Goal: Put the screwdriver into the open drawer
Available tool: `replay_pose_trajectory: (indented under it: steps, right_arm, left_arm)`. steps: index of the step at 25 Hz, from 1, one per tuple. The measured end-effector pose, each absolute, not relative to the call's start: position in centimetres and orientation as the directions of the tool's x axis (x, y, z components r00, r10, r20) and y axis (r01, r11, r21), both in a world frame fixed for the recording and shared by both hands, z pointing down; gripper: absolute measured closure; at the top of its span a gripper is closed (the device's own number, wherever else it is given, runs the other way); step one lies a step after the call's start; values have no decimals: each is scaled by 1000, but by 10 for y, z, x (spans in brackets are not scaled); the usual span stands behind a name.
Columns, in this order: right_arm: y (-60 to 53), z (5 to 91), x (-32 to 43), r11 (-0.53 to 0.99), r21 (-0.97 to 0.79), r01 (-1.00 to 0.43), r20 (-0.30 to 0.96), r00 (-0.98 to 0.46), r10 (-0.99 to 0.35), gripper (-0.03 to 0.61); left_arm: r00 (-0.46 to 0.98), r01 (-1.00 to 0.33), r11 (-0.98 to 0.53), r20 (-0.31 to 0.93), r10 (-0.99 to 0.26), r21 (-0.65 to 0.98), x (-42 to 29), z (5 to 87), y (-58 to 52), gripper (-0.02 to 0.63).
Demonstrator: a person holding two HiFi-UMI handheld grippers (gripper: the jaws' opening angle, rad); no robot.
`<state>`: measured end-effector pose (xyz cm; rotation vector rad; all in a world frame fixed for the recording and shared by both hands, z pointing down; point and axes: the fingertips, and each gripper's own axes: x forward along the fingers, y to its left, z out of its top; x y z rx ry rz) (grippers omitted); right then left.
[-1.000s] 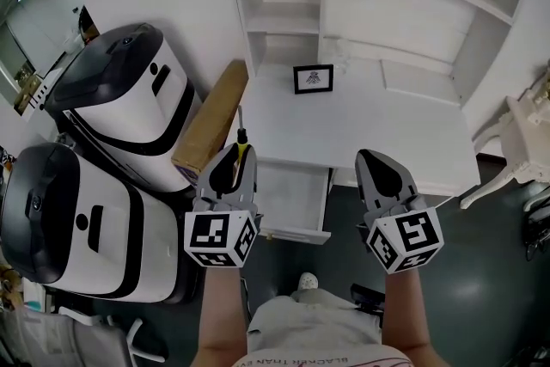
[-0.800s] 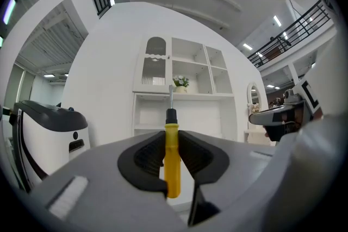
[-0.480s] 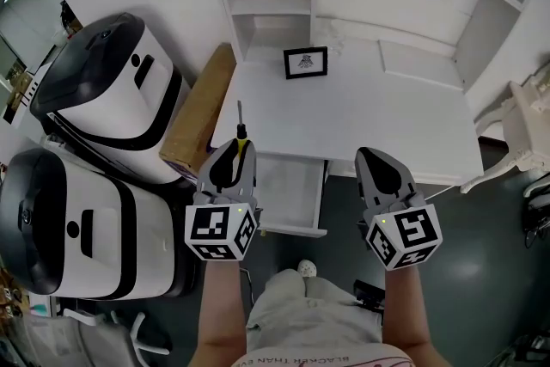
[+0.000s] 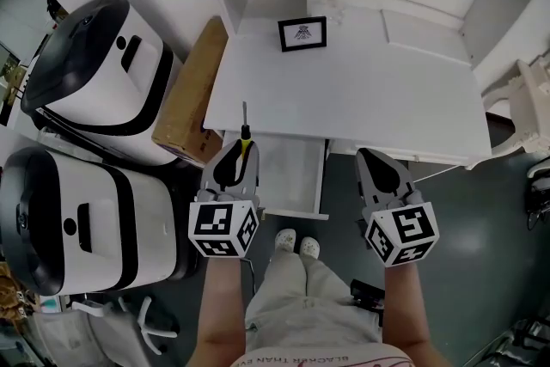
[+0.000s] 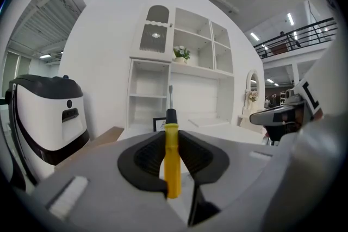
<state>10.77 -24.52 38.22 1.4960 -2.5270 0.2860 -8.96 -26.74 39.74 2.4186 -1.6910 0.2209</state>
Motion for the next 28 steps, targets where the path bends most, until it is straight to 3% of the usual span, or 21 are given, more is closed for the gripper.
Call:
replay_pose_trajectory:
  steps: [13, 22, 28]
  right_arm:
    - [-244, 447, 92, 430, -106, -897, 400, -434, -807, 574]
    - [-239, 492, 84, 414, -111, -904, 516, -408, -753, 574]
    - [-242, 511, 84, 398, -125, -909, 602, -389, -698, 574]
  left_arm:
    - [394, -903, -430, 440, -807, 19, -96, 475, -274, 532]
    - [433, -822, -568, 692, -577, 41, -89, 545, -263, 532]
    - [380, -813, -578, 823, -422, 79, -89, 584, -257, 532]
